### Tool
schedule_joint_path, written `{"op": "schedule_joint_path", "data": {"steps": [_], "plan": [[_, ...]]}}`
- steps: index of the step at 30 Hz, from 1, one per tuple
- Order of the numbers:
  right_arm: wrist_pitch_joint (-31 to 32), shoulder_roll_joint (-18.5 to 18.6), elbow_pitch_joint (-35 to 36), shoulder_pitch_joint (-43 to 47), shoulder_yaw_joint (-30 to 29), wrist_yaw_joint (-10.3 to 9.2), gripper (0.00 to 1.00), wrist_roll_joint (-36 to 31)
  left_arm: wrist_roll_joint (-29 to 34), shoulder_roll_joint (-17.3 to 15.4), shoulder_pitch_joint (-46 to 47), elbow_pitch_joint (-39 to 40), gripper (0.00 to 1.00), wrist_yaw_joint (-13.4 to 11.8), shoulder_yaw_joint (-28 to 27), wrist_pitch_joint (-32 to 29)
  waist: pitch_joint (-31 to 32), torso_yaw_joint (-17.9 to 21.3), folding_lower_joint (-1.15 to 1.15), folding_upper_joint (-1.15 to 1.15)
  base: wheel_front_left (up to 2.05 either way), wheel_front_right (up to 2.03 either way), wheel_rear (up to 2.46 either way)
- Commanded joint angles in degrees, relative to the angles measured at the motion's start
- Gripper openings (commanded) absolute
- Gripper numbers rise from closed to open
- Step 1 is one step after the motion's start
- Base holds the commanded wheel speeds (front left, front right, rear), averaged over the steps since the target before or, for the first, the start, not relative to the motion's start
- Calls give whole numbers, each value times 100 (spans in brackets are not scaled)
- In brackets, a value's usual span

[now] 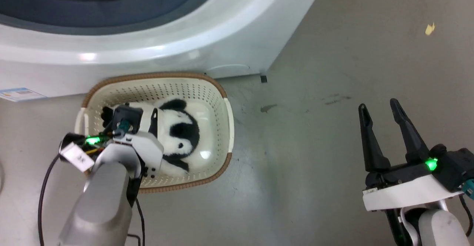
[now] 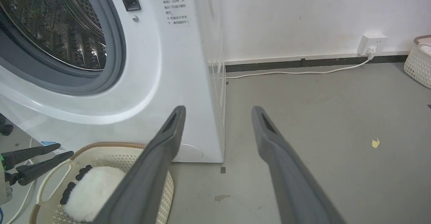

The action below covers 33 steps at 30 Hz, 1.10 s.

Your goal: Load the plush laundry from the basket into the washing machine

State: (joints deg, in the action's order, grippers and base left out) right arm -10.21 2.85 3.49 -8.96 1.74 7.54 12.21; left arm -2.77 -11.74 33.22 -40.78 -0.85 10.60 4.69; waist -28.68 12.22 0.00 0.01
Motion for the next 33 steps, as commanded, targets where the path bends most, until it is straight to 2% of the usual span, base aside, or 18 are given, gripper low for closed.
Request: {"op": "schedule_joint_path", "data": {"steps": [1, 16, 29, 33], "plan": [[-64, 2, 26, -143, 31, -4, 100, 89, -1, -48, 266, -193, 100, 20, 89, -32, -174, 86, 0, -1, 0, 0, 0], [-243, 2, -11, -427, 252, -5, 100, 458, 140, -238, 1289, -1436, 100, 157, 661, -530, -1015, 388, 0, -1, 0, 0, 0], [-387, 2, -3, -584, 413, -5, 100, 778, 282, -654, 2019, -2452, 100, 167, 1125, -1070, -1592, 669, 0, -1, 0, 0, 0], [-447, 2, 5, -680, 463, -5, 100, 928, 330, -868, 2373, -2851, 100, 220, 1319, -1530, -1870, 780, 0, -1, 0, 0, 0]]}}
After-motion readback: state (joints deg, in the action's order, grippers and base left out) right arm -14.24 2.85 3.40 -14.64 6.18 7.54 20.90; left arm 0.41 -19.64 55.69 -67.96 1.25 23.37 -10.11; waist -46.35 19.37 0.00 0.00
